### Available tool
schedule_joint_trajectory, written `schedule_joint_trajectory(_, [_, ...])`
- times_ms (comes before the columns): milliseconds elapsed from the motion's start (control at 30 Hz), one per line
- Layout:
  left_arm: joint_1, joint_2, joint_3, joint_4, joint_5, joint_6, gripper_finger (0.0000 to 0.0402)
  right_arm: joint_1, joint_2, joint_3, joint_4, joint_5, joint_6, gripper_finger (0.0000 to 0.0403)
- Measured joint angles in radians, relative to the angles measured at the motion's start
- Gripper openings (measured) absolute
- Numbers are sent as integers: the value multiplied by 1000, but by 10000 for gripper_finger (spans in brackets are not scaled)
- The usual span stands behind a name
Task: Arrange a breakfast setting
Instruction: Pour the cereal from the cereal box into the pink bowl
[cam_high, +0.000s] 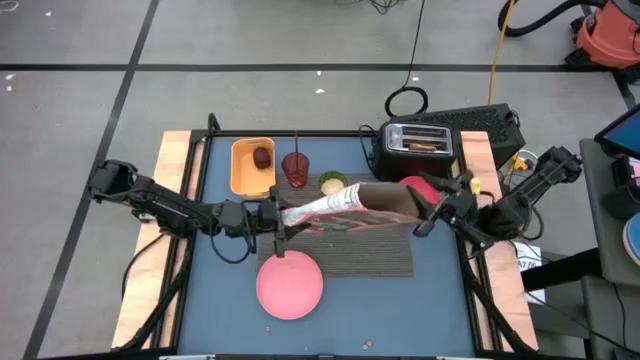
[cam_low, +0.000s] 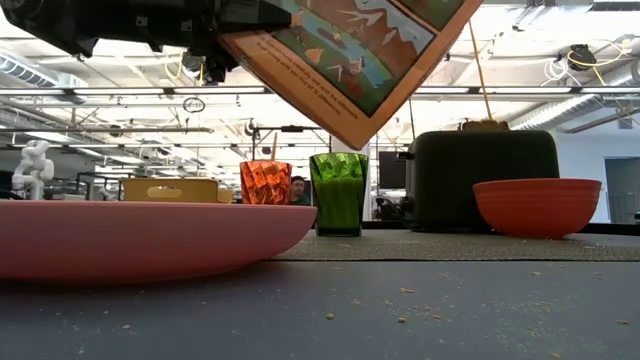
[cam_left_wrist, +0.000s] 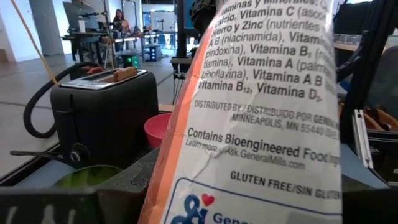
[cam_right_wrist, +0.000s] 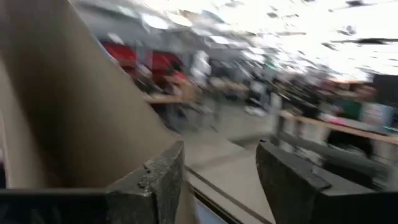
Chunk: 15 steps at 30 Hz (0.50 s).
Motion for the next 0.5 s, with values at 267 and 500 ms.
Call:
schedule_joint_trajectory(267, [-5, -70, 0, -88, 16, -29, 210, 80, -35, -1, -2, 210, -167, 188])
schedule_joint_trajectory(500, [-15, -141, 0, -126, 19, 6, 210, 120, -27, -2, -22, 211, -140, 185])
